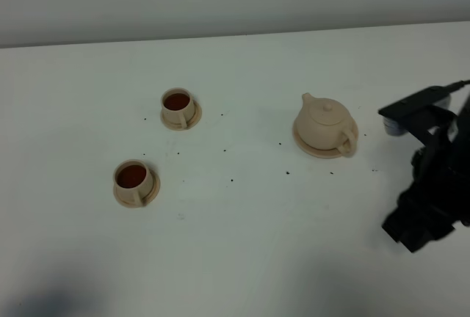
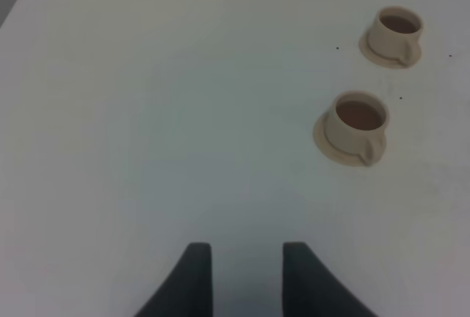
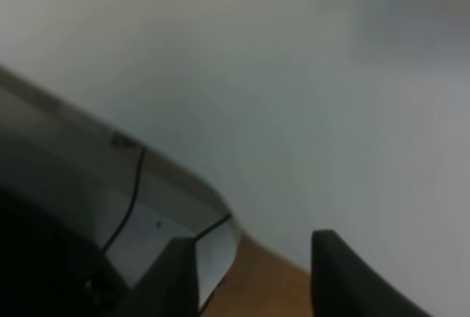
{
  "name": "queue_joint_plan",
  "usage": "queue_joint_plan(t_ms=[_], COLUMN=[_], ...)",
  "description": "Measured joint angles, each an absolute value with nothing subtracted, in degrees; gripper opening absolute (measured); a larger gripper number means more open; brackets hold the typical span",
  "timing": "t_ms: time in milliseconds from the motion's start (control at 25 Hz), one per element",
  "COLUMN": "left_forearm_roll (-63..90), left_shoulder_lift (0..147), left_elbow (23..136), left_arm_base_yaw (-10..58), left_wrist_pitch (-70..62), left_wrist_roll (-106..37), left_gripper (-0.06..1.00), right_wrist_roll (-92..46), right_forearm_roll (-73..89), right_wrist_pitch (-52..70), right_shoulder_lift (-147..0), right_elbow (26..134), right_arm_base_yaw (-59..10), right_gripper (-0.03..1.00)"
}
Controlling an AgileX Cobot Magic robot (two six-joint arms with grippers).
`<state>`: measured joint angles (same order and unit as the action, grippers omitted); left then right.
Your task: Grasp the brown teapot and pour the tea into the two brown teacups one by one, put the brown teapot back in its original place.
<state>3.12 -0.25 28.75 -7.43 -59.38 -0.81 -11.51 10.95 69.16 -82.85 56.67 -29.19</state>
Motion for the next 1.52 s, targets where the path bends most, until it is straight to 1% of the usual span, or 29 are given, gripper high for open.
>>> queue_joint_plan(t_ms=[280, 440, 640, 840, 1280, 1360, 1520], left_forearm_roll=[3.12, 3.12, 3.12, 3.12, 3.12, 3.12, 3.12], left_shoulder_lift=[-0.25, -0.25, -0.25, -0.25, -0.25, -0.25, -0.25], left_elbow=[28.75, 28.75, 28.75, 28.75, 28.75, 28.75, 28.75], left_arm_base_yaw=[-7.43, -7.43, -7.43, -7.43, -7.43, -7.43, -7.43], left_wrist_pitch=[-59.38, -59.38, -59.38, -59.38, -59.38, -59.38, -59.38], left_wrist_roll=[-0.81, -0.81, -0.81, -0.81, -0.81, -0.81, -0.81], left_gripper=[0.28, 0.28, 0.28, 0.28, 0.28, 0.28, 0.28], right_wrist_roll=[-10.83, -10.66, -10.66, -10.3, -8.2, -8.14, -8.06], right_forearm_roll=[12.86, 12.39, 9.0, 7.81, 6.29, 6.29, 6.35], right_wrist_pitch=[66.5, 66.59, 66.31, 62.4, 61.54, 61.54, 61.43], right_shoulder_lift=[-61.04, -49.8, -36.36, -27.45, -22.77, -21.05, -16.29], right_elbow=[39.29, 34.14, 30.51, 28.71, 28.27, 28.23, 28.21], right_arm_base_yaw=[-29.19, -29.19, -29.19, -29.19, -28.98, -26.66, -16.43], right_gripper=[0.32, 0.32, 0.32, 0.32, 0.32, 0.32, 0.32])
